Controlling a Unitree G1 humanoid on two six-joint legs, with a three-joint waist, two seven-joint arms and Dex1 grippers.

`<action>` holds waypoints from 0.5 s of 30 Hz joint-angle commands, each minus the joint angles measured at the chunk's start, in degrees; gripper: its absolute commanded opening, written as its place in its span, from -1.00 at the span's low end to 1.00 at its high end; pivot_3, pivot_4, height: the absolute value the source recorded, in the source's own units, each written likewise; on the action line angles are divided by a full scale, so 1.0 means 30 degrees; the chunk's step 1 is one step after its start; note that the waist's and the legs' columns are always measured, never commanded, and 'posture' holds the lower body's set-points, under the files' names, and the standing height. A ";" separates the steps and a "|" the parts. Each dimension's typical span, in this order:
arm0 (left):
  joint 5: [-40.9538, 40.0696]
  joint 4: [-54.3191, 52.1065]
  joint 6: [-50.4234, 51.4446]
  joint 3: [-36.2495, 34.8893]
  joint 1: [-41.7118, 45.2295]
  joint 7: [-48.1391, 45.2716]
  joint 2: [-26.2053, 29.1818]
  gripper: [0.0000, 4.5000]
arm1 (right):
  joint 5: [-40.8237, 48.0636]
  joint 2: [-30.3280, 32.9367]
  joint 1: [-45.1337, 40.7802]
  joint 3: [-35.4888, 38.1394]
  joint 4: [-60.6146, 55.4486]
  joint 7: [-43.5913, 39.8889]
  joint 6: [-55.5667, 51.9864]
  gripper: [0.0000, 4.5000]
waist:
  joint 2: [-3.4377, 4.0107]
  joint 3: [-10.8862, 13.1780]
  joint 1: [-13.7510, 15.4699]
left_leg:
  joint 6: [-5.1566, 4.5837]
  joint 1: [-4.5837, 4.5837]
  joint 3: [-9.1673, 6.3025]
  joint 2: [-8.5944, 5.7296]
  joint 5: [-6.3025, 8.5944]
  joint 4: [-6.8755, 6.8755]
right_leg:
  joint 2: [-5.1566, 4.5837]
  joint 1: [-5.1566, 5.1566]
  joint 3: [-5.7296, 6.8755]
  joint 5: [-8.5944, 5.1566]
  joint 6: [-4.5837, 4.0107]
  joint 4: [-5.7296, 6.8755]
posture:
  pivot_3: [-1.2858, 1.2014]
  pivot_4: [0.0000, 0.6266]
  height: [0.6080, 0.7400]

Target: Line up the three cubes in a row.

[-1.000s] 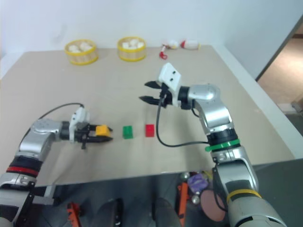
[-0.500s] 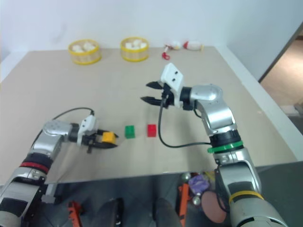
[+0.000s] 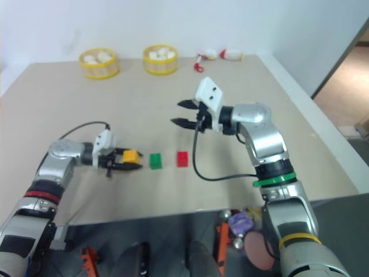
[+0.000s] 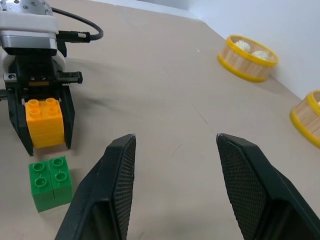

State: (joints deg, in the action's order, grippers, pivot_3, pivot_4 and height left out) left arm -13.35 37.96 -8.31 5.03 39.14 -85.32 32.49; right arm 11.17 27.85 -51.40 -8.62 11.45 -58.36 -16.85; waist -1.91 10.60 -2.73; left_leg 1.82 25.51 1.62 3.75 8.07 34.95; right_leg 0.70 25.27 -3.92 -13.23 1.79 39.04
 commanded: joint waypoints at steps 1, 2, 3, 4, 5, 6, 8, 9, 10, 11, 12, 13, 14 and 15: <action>-0.0372 -0.0623 0.0136 -0.0616 -0.0433 -0.0194 0.0616 -0.32 | 0.0303 0.0016 -0.0455 0.0542 -0.0259 -0.0020 0.0286 0.18 | 0.0000 0.0000 0.0012 | 0.0000 0.0000 -0.0002 0.0000 0.0000 -0.0004 | -0.0001 0.0001 0.0003 -0.0003 -0.0001 0.0000 | 0.03 -0.52 1.00; -0.0361 -0.0566 0.0127 -0.0667 -0.0562 -0.0200 0.0699 -0.32 | 0.0302 0.0011 -0.0472 0.0539 -0.0231 -0.0033 0.0297 0.18 | 0.0000 0.0000 0.0014 | 0.0000 0.0000 -0.0003 0.0000 0.0000 -0.0004 | -0.0002 0.0000 0.0006 -0.0005 -0.0004 0.0000 | 0.03 -0.52 1.00; -0.0356 -0.0519 0.0133 -0.0698 -0.0666 -0.0203 0.0758 -0.32 | 0.0299 0.0005 -0.0487 0.0532 -0.0210 -0.0046 0.0309 0.18 | 0.0000 0.0000 0.0016 | 0.0000 0.0000 -0.0003 0.0000 0.0000 -0.0004 | -0.0003 0.0000 0.0006 -0.0006 -0.0004 0.0000 | 0.03 -0.52 1.00; -0.0357 -0.0505 0.0138 -0.0708 -0.0757 -0.0208 0.0789 -0.32 | 0.0302 0.0010 -0.0493 0.0533 -0.0203 -0.0065 0.0314 0.18 | 0.0000 0.0000 0.0016 | 0.0000 0.0000 -0.0002 0.0000 -0.0001 -0.0004 | -0.0004 -0.0001 0.0005 -0.0005 -0.0003 0.0000 | 0.03 -0.52 1.00; -0.0341 -0.0466 0.0096 -0.0692 -0.0862 -0.0226 0.0808 -0.32 | 0.0307 0.0009 -0.0504 0.0531 -0.0197 -0.0086 0.0309 0.18 | 0.0000 0.0000 0.0017 | 0.0000 0.0000 -0.0001 -0.0001 -0.0001 -0.0003 | -0.0006 -0.0002 0.0004 -0.0005 -0.0003 0.0000 | 0.03 -0.52 1.00; -0.0328 -0.0441 0.0051 -0.0663 -0.0949 -0.0233 0.0805 -0.32 | 0.0311 0.0014 -0.0508 0.0530 -0.0201 -0.0108 0.0305 0.18 | 0.0000 0.0000 0.0017 | 0.0000 0.0000 0.0000 -0.0001 0.0000 -0.0002 | -0.0007 -0.0002 0.0004 -0.0005 -0.0003 0.0000 | 0.03 -0.52 1.00; -0.0266 -0.0315 -0.0035 -0.0544 -0.1045 -0.0189 0.0656 -0.32 | 0.0316 0.0018 -0.0543 0.0520 -0.0203 -0.0143 0.0260 0.18 | 0.0000 0.0000 0.0017 | 0.0000 0.0000 0.0001 -0.0001 -0.0001 -0.0001 | -0.0008 -0.0002 0.0003 -0.0004 -0.0003 0.0000 | 0.03 -0.52 1.00; -0.0237 -0.0283 -0.0056 -0.0495 -0.1057 -0.0155 0.0576 -0.32 | 0.0315 0.0029 -0.0552 0.0520 -0.0206 -0.0158 0.0249 0.18 | 0.0000 0.0000 0.0017 | 0.0000 0.0000 0.0001 -0.0002 -0.0001 -0.0001 | -0.0008 -0.0003 0.0003 -0.0004 -0.0003 0.0000 | 0.03 -0.52 1.00; -0.0205 -0.0257 -0.0059 -0.0435 -0.1037 -0.0108 0.0460 -0.32 | 0.0319 0.0048 -0.0548 0.0519 -0.0230 -0.0177 0.0231 0.18 | 0.0000 0.0000 0.0019 | 0.0000 0.0000 0.0001 -0.0001 -0.0001 -0.0001 | -0.0008 -0.0003 0.0003 -0.0004 -0.0003 0.0000 | 0.03 -0.52 1.00; -0.0194 -0.0220 -0.0063 -0.0397 -0.0995 -0.0096 0.0350 -0.32 | 0.0323 0.0063 -0.0541 0.0519 -0.0257 -0.0190 0.0210 0.18 | 0.0000 0.0000 0.0023 | 0.0000 0.0000 0.0001 -0.0001 -0.0001 -0.0001 | -0.0007 -0.0002 0.0003 -0.0004 -0.0004 0.0000 | 0.03 -0.52 1.00; -0.0162 -0.0154 -0.0082 -0.0367 -0.0933 -0.0070 0.0251 -0.32 | 0.0328 0.0075 -0.0531 0.0521 -0.0287 -0.0198 0.0189 0.18 | 0.0000 0.0000 0.0024 | 0.0000 0.0000 0.0000 -0.0001 -0.0001 -0.0001 | -0.0007 -0.0002 0.0005 -0.0004 -0.0003 0.0000 | 0.03 -0.52 1.00; -0.0125 -0.0089 -0.0100 -0.0342 -0.0866 -0.0044 0.0149 -0.32 | 0.0337 0.0095 -0.0514 0.0529 -0.0330 -0.0207 0.0166 0.18 | 0.0000 0.0000 0.0025 | 0.0000 0.0000 0.0000 -0.0001 -0.0001 -0.0001 | -0.0007 -0.0003 0.0005 -0.0004 -0.0004 0.0000 | 0.03 -0.52 1.00; -0.0069 0.0070 -0.0133 -0.0313 -0.0725 -0.0043 0.0023 -0.32 | 0.0345 0.0111 -0.0499 0.0535 -0.0378 -0.0210 0.0137 0.18 | 0.0000 0.0000 0.0028 | 0.0000 0.0000 0.0000 -0.0002 -0.0001 -0.0001 | -0.0007 -0.0003 0.0005 -0.0004 -0.0003 0.0000 | 0.03 -0.52 1.00; 0.0027 0.0309 -0.0228 -0.0252 -0.0520 -0.0051 -0.0133 -0.32 | 0.0341 0.0138 -0.0475 0.0538 -0.0443 -0.0196 0.0085 0.18 | 0.0000 0.0000 0.0030 | 0.0000 0.0000 0.0001 -0.0001 -0.0001 -0.0001 | -0.0007 -0.0003 0.0004 -0.0004 -0.0003 0.0000 | 0.03 -0.52 1.00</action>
State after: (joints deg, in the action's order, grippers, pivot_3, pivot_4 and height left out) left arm -13.39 38.35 -8.36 4.53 36.07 -85.46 32.11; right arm 11.27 27.80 -51.47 -8.62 11.54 -58.75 -16.87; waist -1.91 10.60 -2.64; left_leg 1.82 25.51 1.62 3.75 8.07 34.95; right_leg 0.68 25.26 -3.91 -13.24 1.78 39.04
